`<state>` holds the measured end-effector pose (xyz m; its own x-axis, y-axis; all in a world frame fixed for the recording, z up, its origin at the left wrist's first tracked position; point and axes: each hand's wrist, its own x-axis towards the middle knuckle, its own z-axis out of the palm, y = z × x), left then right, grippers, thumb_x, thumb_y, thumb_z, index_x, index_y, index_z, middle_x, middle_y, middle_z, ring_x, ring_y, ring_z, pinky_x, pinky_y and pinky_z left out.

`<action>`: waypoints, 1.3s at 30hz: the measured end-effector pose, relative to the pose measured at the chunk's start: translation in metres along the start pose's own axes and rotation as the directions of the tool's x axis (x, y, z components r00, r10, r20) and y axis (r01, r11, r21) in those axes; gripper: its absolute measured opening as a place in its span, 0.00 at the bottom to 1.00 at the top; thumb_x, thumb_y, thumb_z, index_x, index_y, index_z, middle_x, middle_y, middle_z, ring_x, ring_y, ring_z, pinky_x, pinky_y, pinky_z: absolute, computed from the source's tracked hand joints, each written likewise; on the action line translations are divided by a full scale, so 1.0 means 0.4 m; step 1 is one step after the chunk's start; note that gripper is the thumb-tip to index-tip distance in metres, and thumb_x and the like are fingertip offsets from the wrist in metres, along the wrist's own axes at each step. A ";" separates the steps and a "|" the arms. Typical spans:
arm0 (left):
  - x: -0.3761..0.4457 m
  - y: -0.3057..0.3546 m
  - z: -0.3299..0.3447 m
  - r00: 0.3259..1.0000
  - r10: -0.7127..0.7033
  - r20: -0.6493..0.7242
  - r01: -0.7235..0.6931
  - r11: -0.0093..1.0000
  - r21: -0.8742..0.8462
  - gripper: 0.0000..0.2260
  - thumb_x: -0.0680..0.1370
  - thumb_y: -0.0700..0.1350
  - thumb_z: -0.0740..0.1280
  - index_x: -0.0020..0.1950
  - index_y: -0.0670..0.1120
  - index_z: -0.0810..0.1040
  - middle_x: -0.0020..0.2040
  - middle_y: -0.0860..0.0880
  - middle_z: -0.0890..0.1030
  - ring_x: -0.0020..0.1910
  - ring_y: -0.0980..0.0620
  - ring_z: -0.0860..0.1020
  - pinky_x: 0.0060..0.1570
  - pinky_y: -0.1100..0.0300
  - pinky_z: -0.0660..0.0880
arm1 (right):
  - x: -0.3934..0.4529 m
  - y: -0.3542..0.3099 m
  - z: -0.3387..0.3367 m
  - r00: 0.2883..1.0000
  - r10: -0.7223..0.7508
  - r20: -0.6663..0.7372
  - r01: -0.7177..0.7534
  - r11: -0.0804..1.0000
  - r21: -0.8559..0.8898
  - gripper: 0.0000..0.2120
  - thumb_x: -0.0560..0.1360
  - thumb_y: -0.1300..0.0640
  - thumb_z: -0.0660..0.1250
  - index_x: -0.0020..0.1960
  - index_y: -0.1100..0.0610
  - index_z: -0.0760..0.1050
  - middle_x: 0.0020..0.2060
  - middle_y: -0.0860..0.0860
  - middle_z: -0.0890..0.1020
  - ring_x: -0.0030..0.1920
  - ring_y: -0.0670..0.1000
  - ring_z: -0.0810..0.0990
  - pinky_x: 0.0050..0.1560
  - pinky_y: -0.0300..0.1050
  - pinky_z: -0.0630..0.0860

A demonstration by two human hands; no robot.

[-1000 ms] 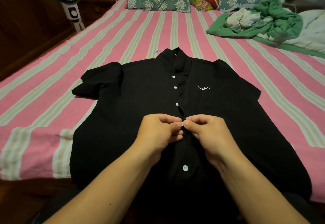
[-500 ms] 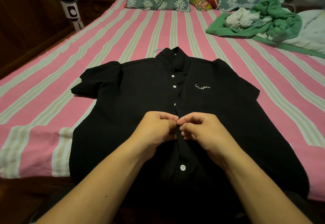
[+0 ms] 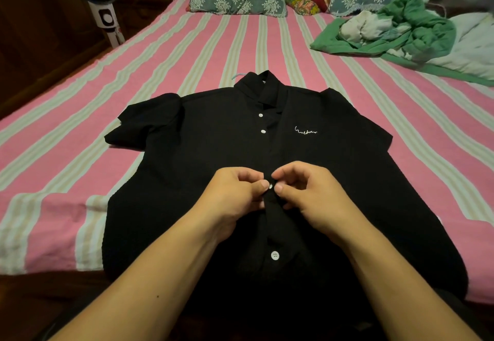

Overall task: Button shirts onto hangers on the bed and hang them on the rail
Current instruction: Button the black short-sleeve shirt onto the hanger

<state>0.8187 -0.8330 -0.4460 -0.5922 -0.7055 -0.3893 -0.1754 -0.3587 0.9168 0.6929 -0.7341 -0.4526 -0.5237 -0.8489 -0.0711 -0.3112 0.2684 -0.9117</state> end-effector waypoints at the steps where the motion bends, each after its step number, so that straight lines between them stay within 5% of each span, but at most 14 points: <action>1: 0.000 -0.002 -0.002 1.000 0.009 0.003 -0.009 1.000 -0.006 0.04 0.78 0.31 0.70 0.48 0.40 0.80 0.39 0.44 0.80 0.33 0.53 0.82 0.34 0.62 0.79 | 0.002 0.002 0.000 1.000 0.003 -0.027 -0.004 0.999 -0.033 0.08 0.76 0.63 0.72 0.48 0.49 0.82 0.39 0.48 0.84 0.38 0.44 0.83 0.41 0.39 0.81; 6: -0.002 -0.002 -0.013 0.998 -0.004 0.061 0.006 1.000 -0.029 0.03 0.78 0.32 0.70 0.47 0.39 0.80 0.38 0.45 0.82 0.35 0.53 0.82 0.36 0.63 0.80 | 0.005 0.009 0.008 0.997 0.006 -0.079 -0.015 0.993 -0.114 0.06 0.75 0.59 0.75 0.45 0.48 0.83 0.37 0.46 0.85 0.38 0.43 0.83 0.41 0.41 0.80; 12: 0.002 0.007 -0.015 0.994 -0.061 0.091 0.067 0.996 -0.065 0.04 0.79 0.32 0.69 0.46 0.38 0.81 0.37 0.45 0.82 0.34 0.53 0.81 0.37 0.64 0.80 | -0.002 0.004 0.037 0.985 -0.046 -0.169 0.012 0.980 -0.197 0.06 0.76 0.58 0.72 0.43 0.48 0.82 0.37 0.43 0.83 0.38 0.40 0.80 0.37 0.30 0.70; 17: -0.001 -0.005 0.002 1.000 0.025 -0.013 -0.025 0.999 -0.020 0.05 0.79 0.32 0.69 0.46 0.39 0.81 0.35 0.46 0.81 0.31 0.54 0.80 0.35 0.64 0.78 | 0.002 0.003 0.040 0.979 0.037 -0.200 -0.060 0.992 -0.110 0.06 0.74 0.59 0.72 0.41 0.50 0.79 0.35 0.48 0.83 0.35 0.47 0.81 0.40 0.45 0.80; 22: 0.006 -0.025 0.001 0.976 0.197 -0.093 -0.167 0.951 0.259 0.05 0.77 0.37 0.73 0.46 0.47 0.81 0.35 0.48 0.83 0.35 0.52 0.81 0.45 0.50 0.80 | -0.007 -0.005 0.009 0.989 0.149 -0.003 -0.149 0.989 0.025 0.05 0.76 0.62 0.72 0.44 0.53 0.84 0.37 0.52 0.86 0.36 0.48 0.84 0.39 0.41 0.80; 26: -0.004 -0.019 -0.003 0.964 0.251 -0.085 -0.214 0.927 0.308 0.08 0.77 0.39 0.73 0.51 0.48 0.77 0.38 0.49 0.86 0.34 0.56 0.81 0.41 0.55 0.79 | -0.003 -0.001 0.009 0.990 0.138 -0.011 -0.137 0.988 0.077 0.06 0.76 0.65 0.72 0.44 0.55 0.84 0.36 0.54 0.86 0.35 0.47 0.82 0.38 0.39 0.78; 33: -0.002 -0.020 -0.004 0.916 0.378 -0.131 -0.244 0.787 0.567 0.09 0.76 0.43 0.74 0.45 0.54 0.76 0.37 0.54 0.84 0.38 0.58 0.82 0.38 0.63 0.74 | -0.020 0.002 0.057 0.992 -0.010 -0.130 -0.026 0.962 -0.273 0.09 0.72 0.59 0.76 0.49 0.48 0.82 0.40 0.43 0.84 0.41 0.40 0.82 0.46 0.35 0.77; 39: -0.007 -0.026 -0.005 0.932 0.321 -0.169 -0.227 0.880 0.417 0.07 0.77 0.37 0.71 0.46 0.49 0.78 0.36 0.47 0.84 0.35 0.53 0.84 0.34 0.64 0.77 | -0.013 0.014 0.050 0.987 0.046 -0.155 -0.036 0.997 0.063 0.09 0.72 0.64 0.76 0.47 0.52 0.87 0.39 0.46 0.87 0.42 0.42 0.85 0.45 0.36 0.77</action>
<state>0.8238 -0.8286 -0.4546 -0.4755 -0.8757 -0.0838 -0.3480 0.0997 0.9322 0.7098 -0.7371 -0.4655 -0.6536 -0.7552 -0.0492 -0.2414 0.2697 -0.9322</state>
